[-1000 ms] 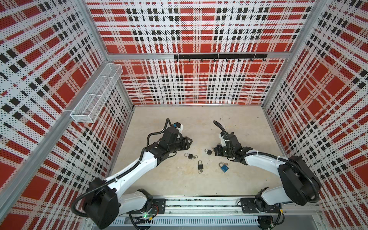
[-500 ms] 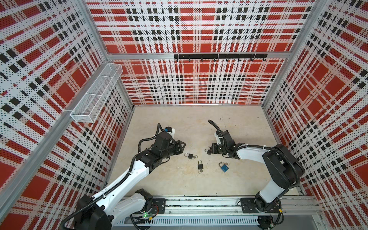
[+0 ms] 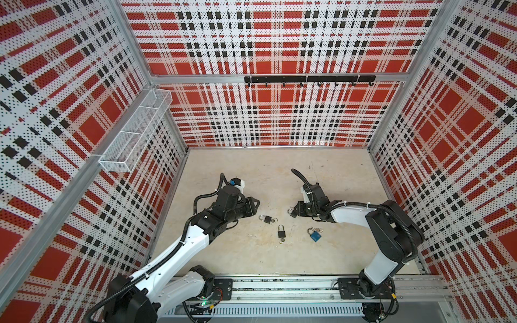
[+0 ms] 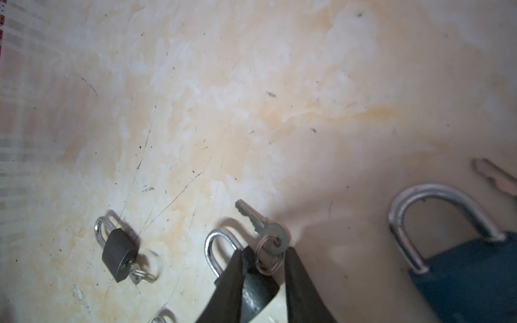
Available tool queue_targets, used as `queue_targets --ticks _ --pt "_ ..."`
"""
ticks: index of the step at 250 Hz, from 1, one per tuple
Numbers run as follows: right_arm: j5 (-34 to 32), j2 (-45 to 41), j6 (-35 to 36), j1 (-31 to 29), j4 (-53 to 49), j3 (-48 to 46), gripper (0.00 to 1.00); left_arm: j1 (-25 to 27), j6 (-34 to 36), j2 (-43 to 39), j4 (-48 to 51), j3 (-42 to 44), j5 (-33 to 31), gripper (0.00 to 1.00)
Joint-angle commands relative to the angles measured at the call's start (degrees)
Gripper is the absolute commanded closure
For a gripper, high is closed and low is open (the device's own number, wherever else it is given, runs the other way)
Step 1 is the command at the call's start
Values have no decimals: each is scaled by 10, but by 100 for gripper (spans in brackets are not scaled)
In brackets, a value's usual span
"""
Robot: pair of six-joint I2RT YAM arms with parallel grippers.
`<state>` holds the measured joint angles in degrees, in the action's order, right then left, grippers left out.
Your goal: Lock with the key
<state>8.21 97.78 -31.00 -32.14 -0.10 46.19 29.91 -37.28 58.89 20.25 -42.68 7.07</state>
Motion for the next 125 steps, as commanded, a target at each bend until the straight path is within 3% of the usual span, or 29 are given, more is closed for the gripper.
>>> queue_targets --ticks 1,93,125 --pt "-14 -16 11 -2 -3 11 71 -5 -3 -3 0 5 0 58" --pt "-24 -125 13 -8 -66 -6 69 -17 -2 -14 7 10 -1 58" --pt "-51 -169 14 -38 -105 -11 68 -22 0 -18 14 11 -6 58"
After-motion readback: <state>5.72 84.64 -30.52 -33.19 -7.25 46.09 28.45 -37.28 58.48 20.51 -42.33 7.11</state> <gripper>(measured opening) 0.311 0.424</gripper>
